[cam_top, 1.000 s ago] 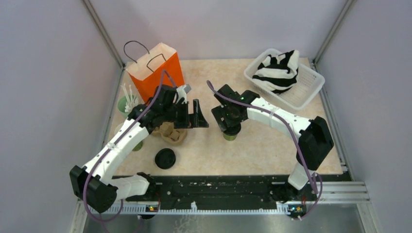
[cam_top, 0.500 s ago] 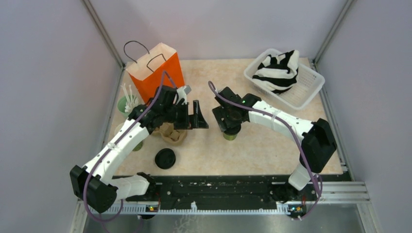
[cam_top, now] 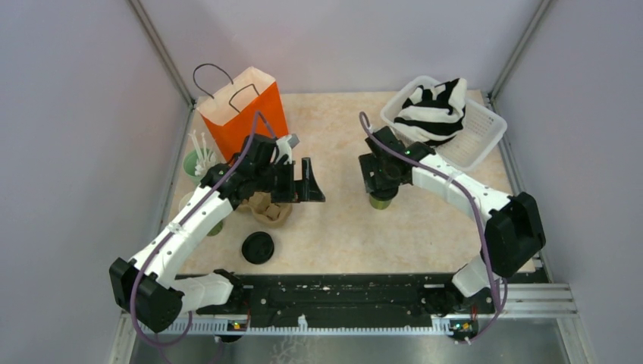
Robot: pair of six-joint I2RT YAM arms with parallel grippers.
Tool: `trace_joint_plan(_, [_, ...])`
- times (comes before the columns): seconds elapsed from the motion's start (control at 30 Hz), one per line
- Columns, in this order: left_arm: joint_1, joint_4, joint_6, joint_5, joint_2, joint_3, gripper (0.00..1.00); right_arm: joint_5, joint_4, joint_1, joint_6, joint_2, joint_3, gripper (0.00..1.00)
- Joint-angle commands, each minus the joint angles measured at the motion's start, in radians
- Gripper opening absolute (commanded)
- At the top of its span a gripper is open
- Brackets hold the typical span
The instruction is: Pack the takeout coffee
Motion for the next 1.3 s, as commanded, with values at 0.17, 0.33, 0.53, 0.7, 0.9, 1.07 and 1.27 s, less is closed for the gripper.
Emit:
trace_joint_plan(0.17, [0.002,0.014,0.046,0.022,0.019,0.017,0.99,0.096,-0.108,-0.279,-0.060,-0.045,-0.195,0.77])
trace_joint_plan(0.33, [0.001,-0.006,0.062,0.014,0.026,0.038,0.99,0.112,-0.067,-0.448,-0.087,-0.090,-0.261,0.77])
trace_joint_plan(0.53, [0.001,-0.019,0.067,0.005,0.027,0.058,0.99,0.100,-0.067,-0.518,-0.086,-0.088,-0.235,0.79])
trace_joint_plan(0.7, [0.002,-0.031,0.066,0.002,0.029,0.084,0.99,0.023,-0.064,-0.519,-0.090,-0.127,-0.218,0.87])
trace_joint_plan(0.9, [0.001,-0.046,0.057,-0.048,0.029,0.133,0.99,-0.022,-0.133,-0.518,-0.093,-0.212,-0.093,0.99])
trace_joint_plan(1.07, [0.002,-0.017,0.043,-0.071,0.032,0.154,0.99,-0.068,-0.143,-0.517,-0.115,-0.242,-0.038,0.99])
trace_joint_plan(1.27, [0.001,0.003,0.014,-0.056,0.051,0.165,0.99,-0.042,-0.139,-0.516,-0.142,-0.185,-0.023,0.99])
